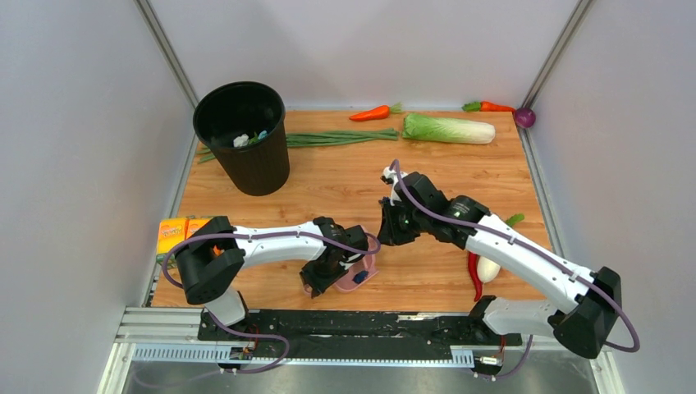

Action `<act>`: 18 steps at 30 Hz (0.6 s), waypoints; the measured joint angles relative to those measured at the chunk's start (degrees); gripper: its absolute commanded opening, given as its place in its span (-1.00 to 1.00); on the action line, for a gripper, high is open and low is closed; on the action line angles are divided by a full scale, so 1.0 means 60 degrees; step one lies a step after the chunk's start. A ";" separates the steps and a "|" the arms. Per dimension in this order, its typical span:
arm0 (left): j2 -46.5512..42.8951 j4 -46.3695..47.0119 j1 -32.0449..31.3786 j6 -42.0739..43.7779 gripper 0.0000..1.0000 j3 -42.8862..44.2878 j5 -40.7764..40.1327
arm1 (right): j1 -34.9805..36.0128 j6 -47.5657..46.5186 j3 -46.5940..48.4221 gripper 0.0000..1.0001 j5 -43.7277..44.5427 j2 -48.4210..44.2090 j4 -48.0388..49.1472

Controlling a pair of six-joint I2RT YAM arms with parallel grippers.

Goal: Sweep away the paper scraps from the table

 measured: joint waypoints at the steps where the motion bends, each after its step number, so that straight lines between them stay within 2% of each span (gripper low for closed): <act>1: 0.0000 0.0011 0.0000 0.0000 -1.00 0.0000 0.0000 | -0.0022 -0.0004 0.0004 -1.00 0.0084 -0.0131 -0.0026; 11: -0.0076 0.0098 0.0000 -0.0004 -1.00 0.0000 -0.0004 | -0.0244 0.0000 0.0510 -1.00 0.1399 -0.1351 -0.0732; 18: -0.0091 0.0098 0.0000 -0.0004 -1.00 0.0000 -0.0004 | -0.0244 0.0288 0.0896 -1.00 0.2987 -0.2193 -0.1541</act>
